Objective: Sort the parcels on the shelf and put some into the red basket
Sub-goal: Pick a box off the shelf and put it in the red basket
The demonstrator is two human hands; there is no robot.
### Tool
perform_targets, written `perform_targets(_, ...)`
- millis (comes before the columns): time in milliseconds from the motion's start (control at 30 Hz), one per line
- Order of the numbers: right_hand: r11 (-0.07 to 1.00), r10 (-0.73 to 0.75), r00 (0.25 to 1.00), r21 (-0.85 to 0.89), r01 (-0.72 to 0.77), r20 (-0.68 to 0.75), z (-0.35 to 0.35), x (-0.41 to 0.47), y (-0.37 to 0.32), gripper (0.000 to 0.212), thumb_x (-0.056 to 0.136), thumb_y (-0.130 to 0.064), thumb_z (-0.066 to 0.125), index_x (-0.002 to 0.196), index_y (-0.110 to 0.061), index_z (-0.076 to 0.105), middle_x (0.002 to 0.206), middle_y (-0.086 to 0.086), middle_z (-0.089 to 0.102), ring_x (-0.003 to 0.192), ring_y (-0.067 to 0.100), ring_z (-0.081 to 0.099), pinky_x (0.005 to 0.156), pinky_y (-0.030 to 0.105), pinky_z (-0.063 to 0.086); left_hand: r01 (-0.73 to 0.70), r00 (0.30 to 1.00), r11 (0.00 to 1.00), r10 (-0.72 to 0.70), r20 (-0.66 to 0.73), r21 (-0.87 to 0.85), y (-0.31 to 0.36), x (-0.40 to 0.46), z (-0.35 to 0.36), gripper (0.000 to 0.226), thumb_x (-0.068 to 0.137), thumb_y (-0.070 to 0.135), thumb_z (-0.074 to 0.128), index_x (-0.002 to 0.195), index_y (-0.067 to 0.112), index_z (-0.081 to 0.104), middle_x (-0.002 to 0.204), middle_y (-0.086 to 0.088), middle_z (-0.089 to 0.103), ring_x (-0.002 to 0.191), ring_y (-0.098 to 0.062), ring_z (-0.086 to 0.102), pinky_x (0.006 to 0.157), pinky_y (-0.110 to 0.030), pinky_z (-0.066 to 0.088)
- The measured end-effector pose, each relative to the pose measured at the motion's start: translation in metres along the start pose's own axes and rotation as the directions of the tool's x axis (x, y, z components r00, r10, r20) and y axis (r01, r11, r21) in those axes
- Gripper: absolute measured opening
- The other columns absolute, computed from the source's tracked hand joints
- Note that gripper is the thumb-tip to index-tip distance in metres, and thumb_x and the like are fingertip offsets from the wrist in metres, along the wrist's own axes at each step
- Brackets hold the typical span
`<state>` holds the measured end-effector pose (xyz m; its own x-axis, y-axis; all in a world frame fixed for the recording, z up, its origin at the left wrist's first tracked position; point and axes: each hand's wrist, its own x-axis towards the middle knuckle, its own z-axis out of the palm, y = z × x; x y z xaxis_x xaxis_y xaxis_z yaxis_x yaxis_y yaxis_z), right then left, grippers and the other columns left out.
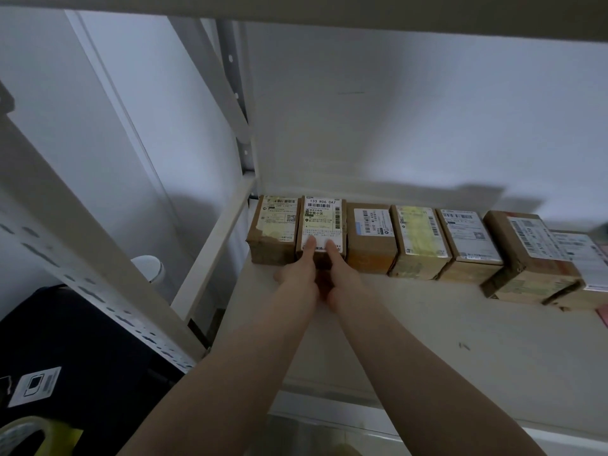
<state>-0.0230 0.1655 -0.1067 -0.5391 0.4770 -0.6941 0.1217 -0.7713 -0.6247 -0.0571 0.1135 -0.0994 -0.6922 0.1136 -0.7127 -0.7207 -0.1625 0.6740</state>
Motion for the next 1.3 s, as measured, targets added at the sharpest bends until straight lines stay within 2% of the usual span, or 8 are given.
perform_targets(67, 1.000, -0.008, 0.999, 0.025, 0.007, 0.041, -0.005, 0.003, 0.005, 0.048, 0.076, -0.037, 0.082, 0.115, -0.013, 0.069, 0.114, 0.014, 0.072, 0.100, 0.031, 0.069, 0.093, 0.050, 0.055, -0.022, 0.999, 0.999, 0.022, 0.032, -0.029, -0.003, -0.001, -0.003, 0.096, 0.045, 0.055, 0.085, 0.125, 0.013, 0.056, 0.111, -0.012, 0.069, 0.093, -0.034, 0.069, 0.083, -0.052, 0.057)
perform_targets(200, 0.999, -0.026, 0.993, 0.027, 0.023, 0.115, -0.013, 0.002, 0.012, 0.033, 0.081, -0.035, 0.078, 0.105, -0.015, 0.070, 0.115, 0.014, 0.071, 0.091, 0.026, 0.069, 0.077, 0.041, 0.055, -0.091, 0.991, 0.993, 0.097, 0.087, -0.074, -0.002, -0.017, -0.010, 0.052, 0.073, 0.030, 0.083, 0.117, 0.009, 0.065, 0.108, -0.014, 0.072, 0.093, -0.032, 0.070, 0.082, -0.047, 0.058)
perform_targets(267, 0.999, -0.034, 0.992, 0.000, 0.035, 0.120, -0.016, 0.001, 0.014, 0.030, 0.082, -0.035, 0.077, 0.102, -0.015, 0.070, 0.112, 0.014, 0.072, 0.089, 0.026, 0.070, 0.076, 0.040, 0.056, -0.123, 0.988, 0.990, 0.129, 0.086, -0.071, -0.003, -0.020, -0.013, 0.044, 0.079, 0.024, 0.078, 0.118, 0.007, 0.065, 0.110, -0.015, 0.071, 0.096, -0.032, 0.069, 0.081, -0.042, 0.058)
perform_targets(400, 0.999, -0.050, 0.992, -0.017, 0.052, 0.117, -0.020, -0.003, 0.015, 0.022, 0.083, -0.033, 0.077, 0.094, -0.016, 0.070, 0.105, 0.014, 0.072, 0.090, 0.026, 0.070, 0.088, 0.044, 0.056, -0.142, 0.985, 0.989, 0.145, 0.088, -0.044, -0.005, -0.027, -0.017, 0.037, 0.084, 0.023, 0.074, 0.115, 0.006, 0.067, 0.109, -0.014, 0.071, 0.095, -0.031, 0.069, 0.073, -0.036, 0.057)
perform_targets(533, 0.997, -0.076, 0.988, -0.002, 0.077, 0.134, -0.023, -0.005, 0.018, 0.019, 0.083, -0.030, 0.077, 0.094, -0.016, 0.071, 0.106, 0.014, 0.073, 0.089, 0.026, 0.071, 0.081, 0.041, 0.056, -0.140, 0.985, 0.989, 0.144, 0.089, -0.052, -0.005, -0.032, -0.018, 0.034, 0.083, 0.023, 0.075, 0.113, 0.009, 0.067, 0.109, -0.015, 0.072, 0.095, -0.032, 0.070, 0.086, -0.045, 0.057)
perform_targets(767, 0.996, -0.090, 0.986, -0.004, 0.091, 0.140, -0.024, -0.009, 0.018, 0.016, 0.083, -0.027, 0.077, 0.094, -0.017, 0.072, 0.107, 0.013, 0.073, 0.093, 0.027, 0.071, 0.089, 0.045, 0.056, -0.148, 0.985, 0.988, 0.152, 0.080, -0.052, -0.008, -0.031, -0.020, 0.031, 0.082, 0.022, 0.075, 0.110, 0.009, 0.068, 0.107, -0.014, 0.072, 0.094, -0.031, 0.070, 0.089, -0.046, 0.056)
perform_targets(967, 0.995, -0.091, 0.989, -0.026, 0.095, 0.117, -0.024, -0.011, 0.019, 0.020, 0.082, -0.029, 0.079, 0.095, -0.016, 0.072, 0.106, 0.013, 0.074, 0.093, 0.027, 0.071, 0.086, 0.043, 0.057, -0.175, 0.981, 0.984, 0.177, 0.077, -0.037, -0.008, -0.030, -0.020, 0.032, 0.085, 0.023, 0.072, 0.113, 0.009, 0.066, 0.103, -0.010, 0.070, 0.087, -0.025, 0.067, 0.078, -0.034, 0.055)
perform_targets(1300, 0.995, -0.086, 0.992, -0.041, 0.090, 0.098, -0.024, -0.019, 0.017, 0.023, 0.083, -0.030, 0.077, 0.099, -0.014, 0.071, 0.106, 0.013, 0.073, 0.087, 0.023, 0.071, 0.068, 0.034, 0.056, -0.166, 0.984, 0.986, 0.168, 0.062, -0.028, -0.010, -0.025, -0.021, 0.024, 0.083, 0.024, 0.075, 0.103, 0.012, 0.068, 0.096, -0.008, 0.071, 0.089, -0.026, 0.069, 0.084, -0.040, 0.057)
